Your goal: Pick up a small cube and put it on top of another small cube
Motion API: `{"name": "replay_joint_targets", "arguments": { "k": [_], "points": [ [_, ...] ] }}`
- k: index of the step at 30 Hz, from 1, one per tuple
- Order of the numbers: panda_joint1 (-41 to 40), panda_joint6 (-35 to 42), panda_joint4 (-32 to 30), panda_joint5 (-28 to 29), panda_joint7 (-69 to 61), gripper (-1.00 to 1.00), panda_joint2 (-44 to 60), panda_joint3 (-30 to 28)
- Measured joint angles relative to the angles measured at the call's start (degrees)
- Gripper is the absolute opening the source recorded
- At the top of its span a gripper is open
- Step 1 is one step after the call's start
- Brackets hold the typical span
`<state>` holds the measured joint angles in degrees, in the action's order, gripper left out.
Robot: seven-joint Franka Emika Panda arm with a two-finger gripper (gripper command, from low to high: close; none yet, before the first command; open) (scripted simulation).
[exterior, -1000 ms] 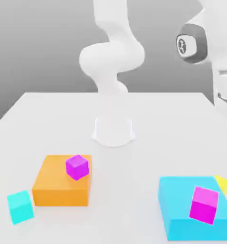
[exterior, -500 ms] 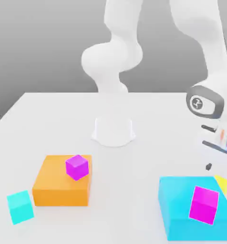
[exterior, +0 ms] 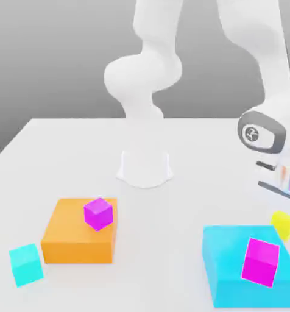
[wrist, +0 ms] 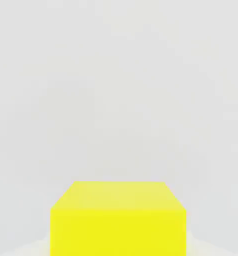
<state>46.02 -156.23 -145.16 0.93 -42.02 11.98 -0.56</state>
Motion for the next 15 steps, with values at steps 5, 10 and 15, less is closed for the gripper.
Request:
{"name": "replay_joint_targets", "arguments": {
  "k": [5,10,15],
  "points": [
    [-4.77,12.36,7.2,-1.21,3.41,-1.0,-5.16,-5.38],
    [-11.88,18.94,11.81,-1.85,5.55,-1.0,-7.72,-9.29],
    [-12.13,13.29,10.75,-3.5,4.41,1.0,-3.16,-9.03]
  ]
}}
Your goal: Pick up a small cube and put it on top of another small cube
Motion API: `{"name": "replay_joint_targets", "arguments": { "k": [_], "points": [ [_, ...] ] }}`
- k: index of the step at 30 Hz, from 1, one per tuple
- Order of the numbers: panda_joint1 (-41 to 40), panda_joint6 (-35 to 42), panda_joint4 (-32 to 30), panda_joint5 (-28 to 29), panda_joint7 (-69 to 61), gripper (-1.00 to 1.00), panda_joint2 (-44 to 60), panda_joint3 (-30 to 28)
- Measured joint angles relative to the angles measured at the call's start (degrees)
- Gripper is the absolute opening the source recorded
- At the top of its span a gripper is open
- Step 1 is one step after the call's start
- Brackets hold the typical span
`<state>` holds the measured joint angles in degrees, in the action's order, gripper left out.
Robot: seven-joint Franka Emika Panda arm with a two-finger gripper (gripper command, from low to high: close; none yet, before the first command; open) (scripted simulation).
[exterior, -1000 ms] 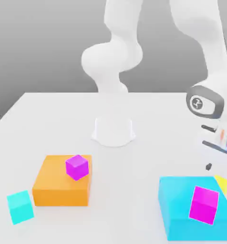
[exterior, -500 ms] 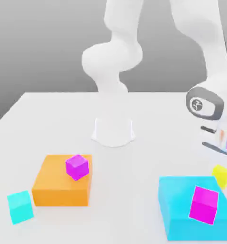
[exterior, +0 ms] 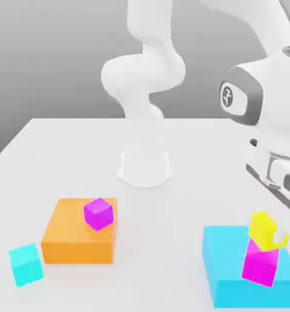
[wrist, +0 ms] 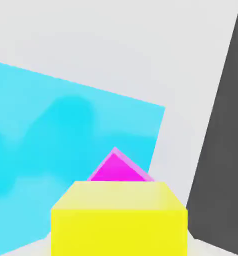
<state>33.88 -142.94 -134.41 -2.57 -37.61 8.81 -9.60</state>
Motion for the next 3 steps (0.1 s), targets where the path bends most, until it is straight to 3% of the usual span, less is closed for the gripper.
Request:
{"name": "replay_joint_targets", "arguments": {
  "k": [3],
  "points": [
    [0.0,0.0,0.0,0.0,0.0,1.0,0.0,0.0]
  ]
}}
